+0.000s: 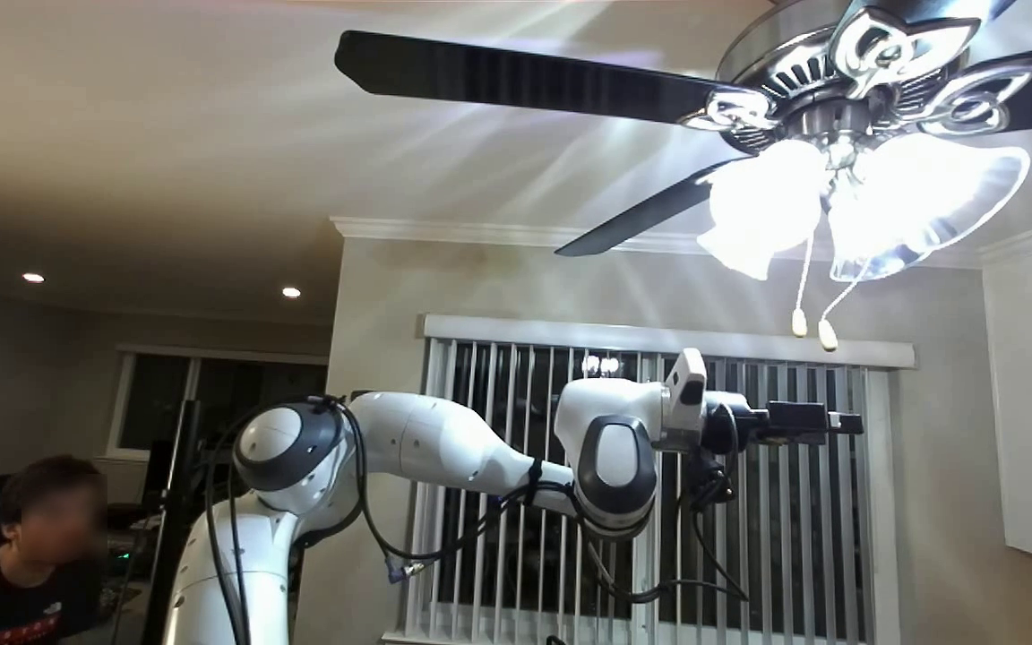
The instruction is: Turn on the chandelier.
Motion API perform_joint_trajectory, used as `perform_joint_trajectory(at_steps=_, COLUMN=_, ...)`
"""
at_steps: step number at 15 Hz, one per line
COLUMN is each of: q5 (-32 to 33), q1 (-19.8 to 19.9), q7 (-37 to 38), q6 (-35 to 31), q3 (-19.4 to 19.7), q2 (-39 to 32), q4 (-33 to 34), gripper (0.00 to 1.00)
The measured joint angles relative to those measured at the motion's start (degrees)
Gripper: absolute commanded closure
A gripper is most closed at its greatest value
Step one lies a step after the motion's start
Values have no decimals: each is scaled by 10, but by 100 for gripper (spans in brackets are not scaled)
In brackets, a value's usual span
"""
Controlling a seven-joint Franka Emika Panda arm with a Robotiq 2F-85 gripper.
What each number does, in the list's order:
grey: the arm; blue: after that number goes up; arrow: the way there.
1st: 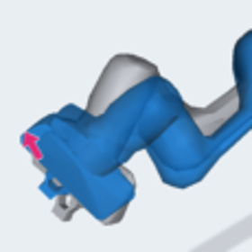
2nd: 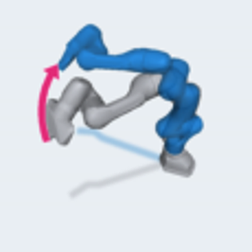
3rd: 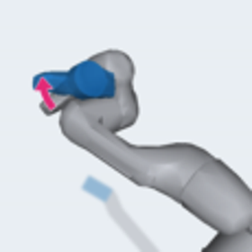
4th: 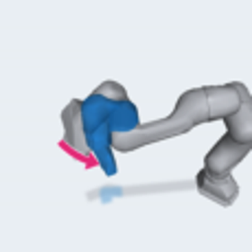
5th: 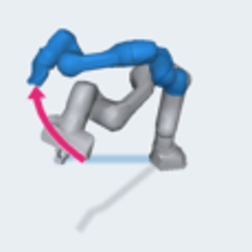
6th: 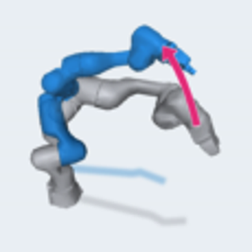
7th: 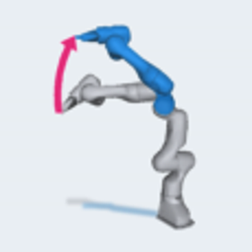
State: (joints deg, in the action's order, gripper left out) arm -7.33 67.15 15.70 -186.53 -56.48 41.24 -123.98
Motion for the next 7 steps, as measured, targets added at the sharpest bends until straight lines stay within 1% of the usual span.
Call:
perform_joint_trajectory(at_steps=2, q5=0, q1=-10, q7=0, q6=4, q3=8, q2=0, q4=-2, gripper=0)
perform_joint_trajectory(at_steps=7, q5=0, q1=-12, q7=0, q6=5, q3=9, q2=0, q4=-4, gripper=0)
